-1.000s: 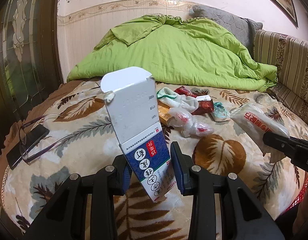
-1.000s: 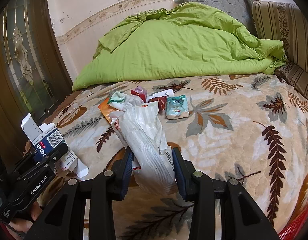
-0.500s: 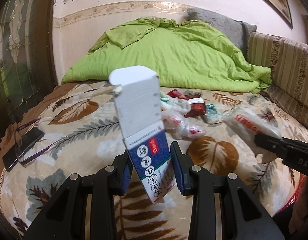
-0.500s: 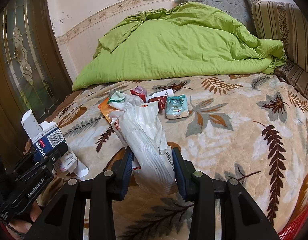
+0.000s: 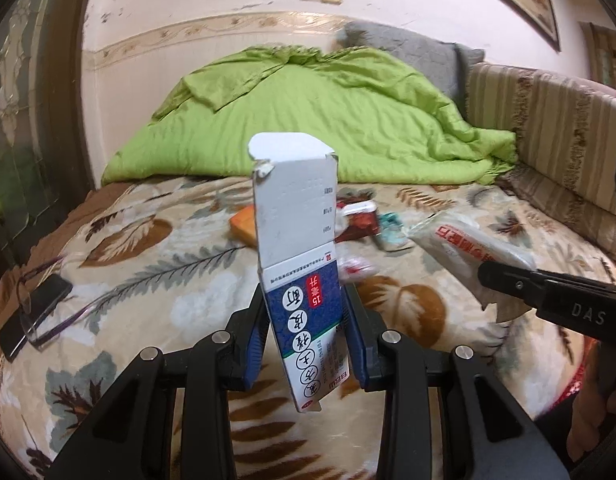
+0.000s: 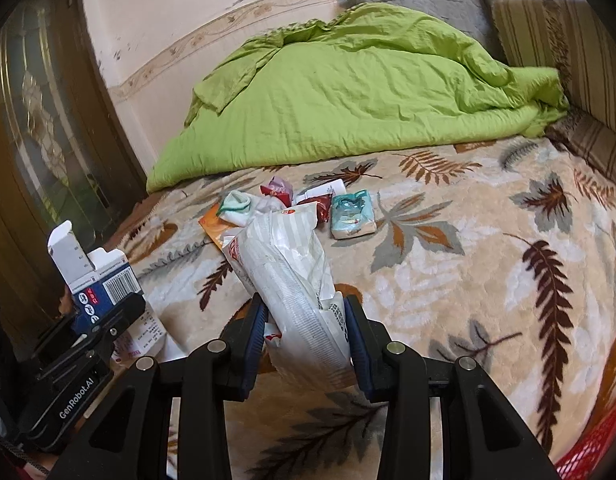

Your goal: Collect trash

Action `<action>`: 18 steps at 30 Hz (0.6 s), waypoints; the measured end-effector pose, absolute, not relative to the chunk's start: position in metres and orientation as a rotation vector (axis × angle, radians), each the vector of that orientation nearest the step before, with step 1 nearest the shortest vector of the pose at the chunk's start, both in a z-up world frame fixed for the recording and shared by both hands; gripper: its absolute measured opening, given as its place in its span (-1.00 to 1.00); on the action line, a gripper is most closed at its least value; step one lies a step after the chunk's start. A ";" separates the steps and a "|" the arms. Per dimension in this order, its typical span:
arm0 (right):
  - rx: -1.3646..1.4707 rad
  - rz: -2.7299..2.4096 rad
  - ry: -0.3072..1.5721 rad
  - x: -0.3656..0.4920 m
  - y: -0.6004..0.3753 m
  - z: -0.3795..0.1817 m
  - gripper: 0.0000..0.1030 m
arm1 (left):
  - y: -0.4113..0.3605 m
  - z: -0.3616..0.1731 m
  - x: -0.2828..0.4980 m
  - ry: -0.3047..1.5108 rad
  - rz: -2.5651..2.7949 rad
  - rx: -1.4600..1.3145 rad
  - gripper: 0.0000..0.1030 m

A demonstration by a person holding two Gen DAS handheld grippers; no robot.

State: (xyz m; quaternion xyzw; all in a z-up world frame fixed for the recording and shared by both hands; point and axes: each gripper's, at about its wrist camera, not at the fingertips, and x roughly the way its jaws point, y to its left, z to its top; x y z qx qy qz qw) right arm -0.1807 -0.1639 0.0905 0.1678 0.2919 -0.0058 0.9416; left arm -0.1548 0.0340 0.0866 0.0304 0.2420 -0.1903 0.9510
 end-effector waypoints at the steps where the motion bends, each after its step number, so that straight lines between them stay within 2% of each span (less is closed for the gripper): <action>1: 0.362 -0.022 0.577 -0.189 -0.171 0.095 -0.19 | 0.031 0.090 -0.159 0.486 -0.407 0.065 -0.35; 10: 0.448 -0.182 0.508 -0.302 -0.242 0.125 -0.19 | -0.030 0.134 -0.200 0.438 -0.682 0.086 -0.35; 18: 0.507 -0.450 0.502 -0.409 -0.321 0.122 -0.19 | -0.116 0.156 -0.248 0.480 -0.992 0.107 -0.35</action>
